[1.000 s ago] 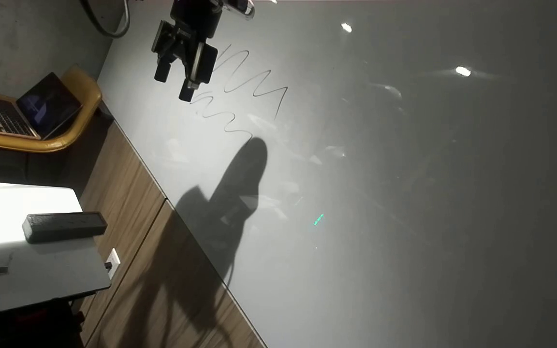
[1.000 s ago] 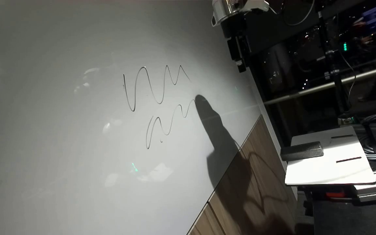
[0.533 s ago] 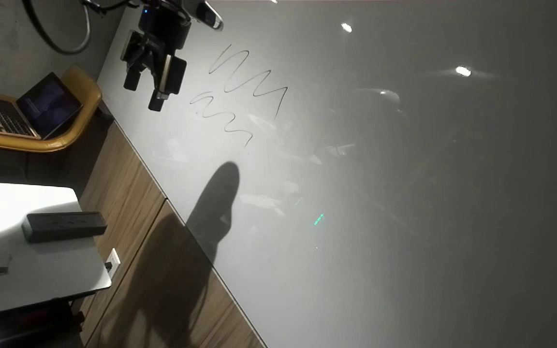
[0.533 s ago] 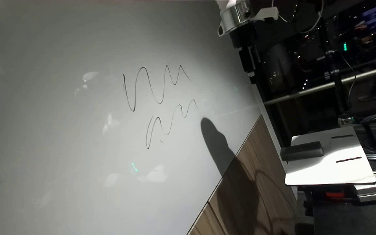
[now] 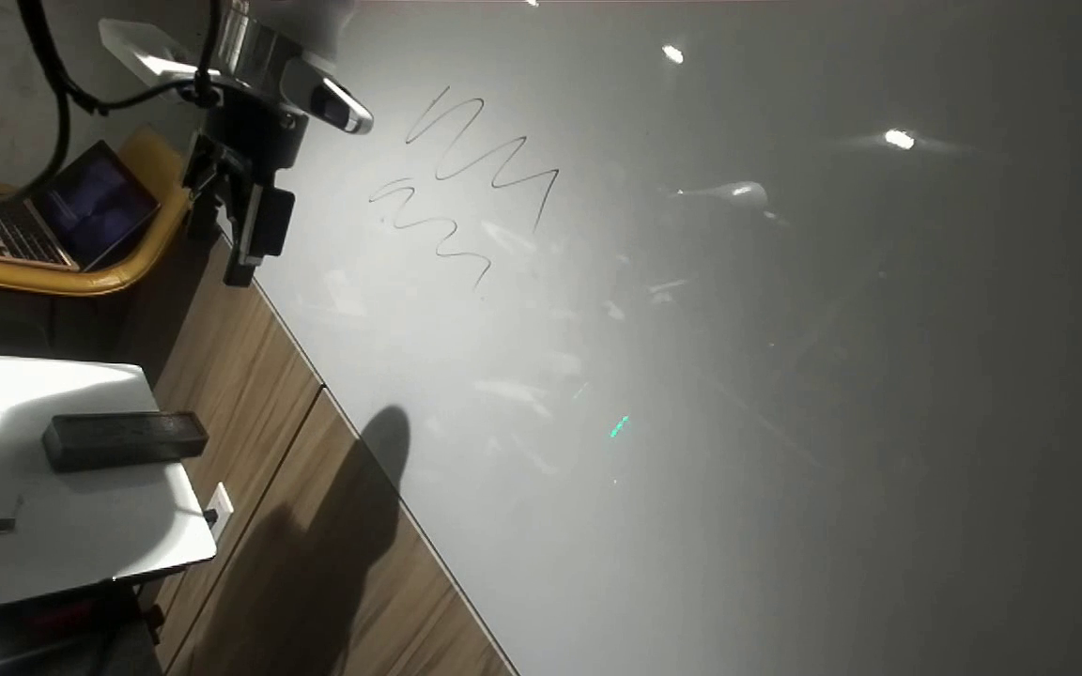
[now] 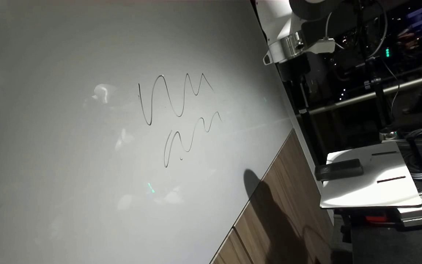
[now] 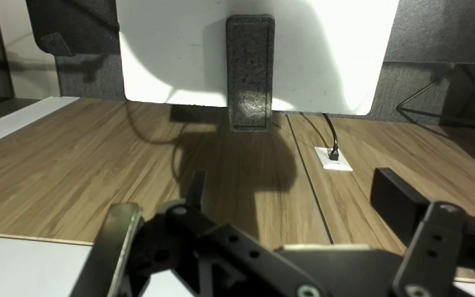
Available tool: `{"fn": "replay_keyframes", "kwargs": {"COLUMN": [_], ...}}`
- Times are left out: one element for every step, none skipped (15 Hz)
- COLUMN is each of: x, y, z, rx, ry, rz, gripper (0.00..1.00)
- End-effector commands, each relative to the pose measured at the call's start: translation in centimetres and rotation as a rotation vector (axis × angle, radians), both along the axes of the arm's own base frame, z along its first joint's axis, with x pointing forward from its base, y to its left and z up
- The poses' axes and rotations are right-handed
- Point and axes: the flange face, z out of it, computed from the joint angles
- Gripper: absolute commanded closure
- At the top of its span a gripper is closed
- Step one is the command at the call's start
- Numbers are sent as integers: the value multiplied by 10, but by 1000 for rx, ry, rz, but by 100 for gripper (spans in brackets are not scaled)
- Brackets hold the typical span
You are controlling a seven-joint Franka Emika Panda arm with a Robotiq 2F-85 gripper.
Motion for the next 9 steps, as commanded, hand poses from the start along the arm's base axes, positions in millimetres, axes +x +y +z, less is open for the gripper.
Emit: {"fn": "replay_keyframes", "kwargs": {"x": [16, 18, 18, 18, 17, 16, 15, 15, 14], "y": [-9, -12, -13, -15, -16, -16, -15, -13, -13], "z": [-32, -43, -53, -63, -71, -77, -84, -90, -97], "rx": [-9, -13, -16, -20, -21, -18, -14, -11, -9], "ry": [-3, 11, 26, 44, 70, 95, 115, 129, 146], "rz": [-46, -55, -62, -68, -77, -78, -73, -64, -60], "gripper": [0, 0, 0, 0, 0, 0, 0, 0, 0]}}
